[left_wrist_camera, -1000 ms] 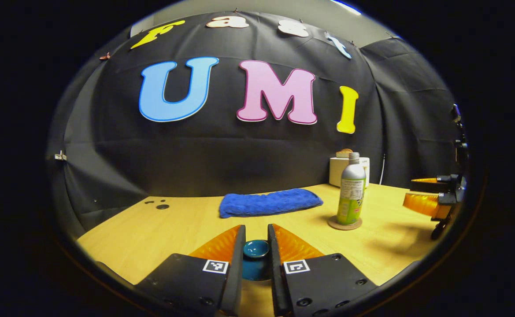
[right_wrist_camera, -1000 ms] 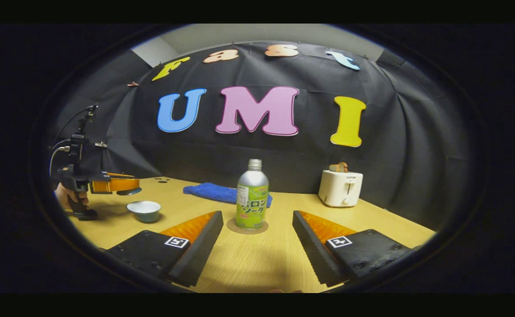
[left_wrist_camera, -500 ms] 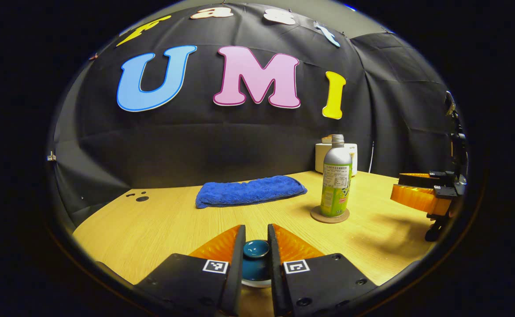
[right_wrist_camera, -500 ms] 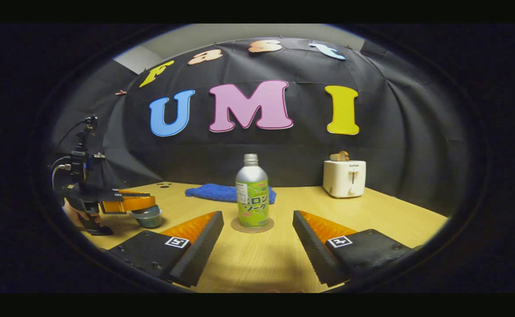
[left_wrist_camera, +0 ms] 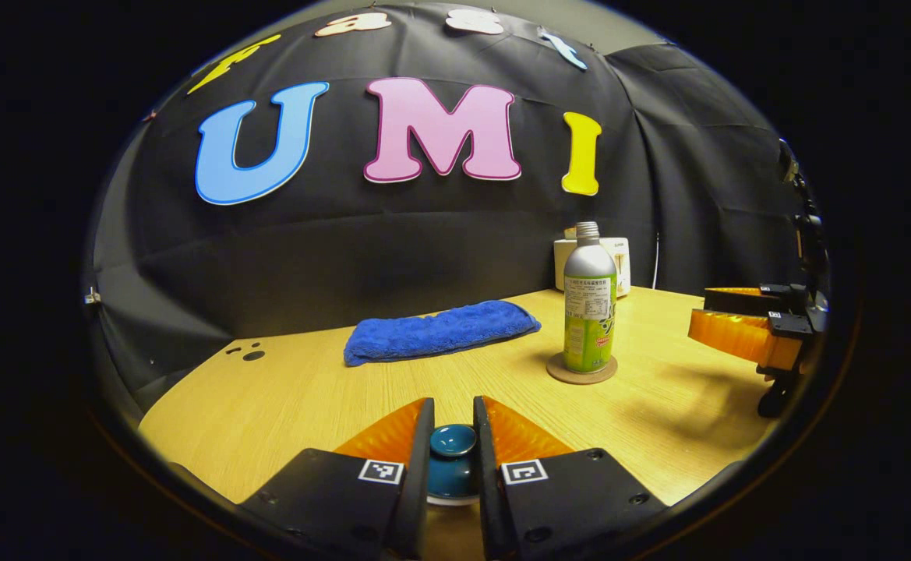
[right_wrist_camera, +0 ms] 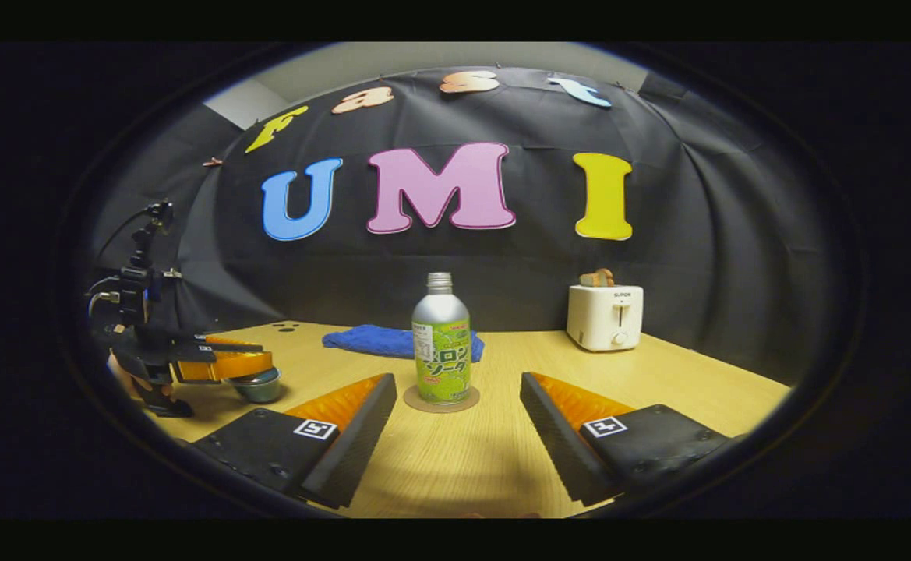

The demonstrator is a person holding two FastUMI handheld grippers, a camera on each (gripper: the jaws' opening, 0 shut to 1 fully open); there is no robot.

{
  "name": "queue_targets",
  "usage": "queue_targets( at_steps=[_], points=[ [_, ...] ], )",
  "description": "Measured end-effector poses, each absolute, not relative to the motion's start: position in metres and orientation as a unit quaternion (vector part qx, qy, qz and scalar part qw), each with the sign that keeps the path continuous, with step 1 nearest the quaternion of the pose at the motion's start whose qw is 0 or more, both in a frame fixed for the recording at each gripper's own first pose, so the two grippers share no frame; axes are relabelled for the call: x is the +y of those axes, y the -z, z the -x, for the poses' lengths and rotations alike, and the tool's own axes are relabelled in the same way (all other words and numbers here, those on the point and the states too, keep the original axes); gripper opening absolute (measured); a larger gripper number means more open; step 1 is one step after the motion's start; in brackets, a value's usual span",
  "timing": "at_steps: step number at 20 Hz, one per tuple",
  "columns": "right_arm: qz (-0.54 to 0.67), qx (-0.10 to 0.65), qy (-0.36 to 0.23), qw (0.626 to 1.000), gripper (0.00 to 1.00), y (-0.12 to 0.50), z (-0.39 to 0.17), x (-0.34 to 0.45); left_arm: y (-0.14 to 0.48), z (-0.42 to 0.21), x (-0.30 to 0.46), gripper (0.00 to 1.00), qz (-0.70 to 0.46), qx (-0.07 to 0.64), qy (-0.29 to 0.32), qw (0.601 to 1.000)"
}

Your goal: Open the teacup lid with one hand, grasp the water bottle and pour water into the teacup with the other hand; after pouring, place the water bottle on the coaster and then close the teacup lid.

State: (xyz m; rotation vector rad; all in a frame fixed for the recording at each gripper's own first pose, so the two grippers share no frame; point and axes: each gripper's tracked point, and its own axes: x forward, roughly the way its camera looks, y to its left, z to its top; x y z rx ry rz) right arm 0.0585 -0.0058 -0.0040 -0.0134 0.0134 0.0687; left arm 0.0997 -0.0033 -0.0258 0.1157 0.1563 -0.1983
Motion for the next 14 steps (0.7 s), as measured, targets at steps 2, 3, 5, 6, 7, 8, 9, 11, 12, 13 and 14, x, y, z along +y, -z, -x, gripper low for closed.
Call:
queue_targets(
  at_steps=[2,3,5,6,7,8,9,11,12,13,14],
  points=[
    [0.007,0.007,-0.034,0.999,0.99,0.0041,-0.06,-0.006,0.0272,-0.1004,-0.0031,0.31,-0.056,0.084,0.097,0.99],
    [0.007,0.006,-0.034,0.999,0.99,0.0044,-0.0585,-0.0054,0.0278,-0.1007,-0.0029,0.31,-0.055,0.087,0.096,0.99],
    [0.007,0.007,-0.034,0.999,0.98,0.004,-0.0587,-0.0061,0.0296,-0.1023,-0.0006,0.33,-0.054,0.091,0.093,0.99],
    [0.007,0.006,-0.034,0.999,0.98,0.0035,-0.0587,-0.0058,0.0293,-0.1016,-0.0009,0.34,-0.054,0.092,0.092,0.99],
    [0.007,0.006,-0.034,0.999,0.98,0.0045,-0.059,-0.0065,0.0292,-0.1014,-0.0011,0.34,-0.055,0.092,0.093,0.99],
    [0.007,0.006,-0.035,0.999,0.98,0.0054,-0.0605,-0.0071,0.0291,-0.1012,-0.0011,0.36,-0.055,0.091,0.091,0.99],
    [0.007,0.006,-0.033,0.999,0.98,0.0055,-0.0602,-0.007,0.028,-0.1017,0.0003,0.36,-0.054,0.09,0.089,0.991],
    [0.007,0.006,-0.032,0.999,0.98,0.0042,-0.0593,-0.0071,0.0271,-0.1002,0.0015,0.37,-0.051,0.085,0.087,0.991],
    [0.007,0.006,-0.032,0.999,0.98,0.0046,-0.0593,-0.0062,0.0259,-0.0989,0.002,0.43,-0.048,0.082,0.086,0.992],
    [0.007,0.006,-0.032,0.999,0.98,0.0052,-0.0593,-0.007,0.0247,-0.0965,0.0021,0.55,-0.046,0.08,0.086,0.992],
    [0.007,0.006,-0.032,0.999,0.98,0.005,-0.0594,-0.0067,0.0244,-0.0939,0.0045,0.67,-0.044,0.076,0.082,0.993]
  ],
)
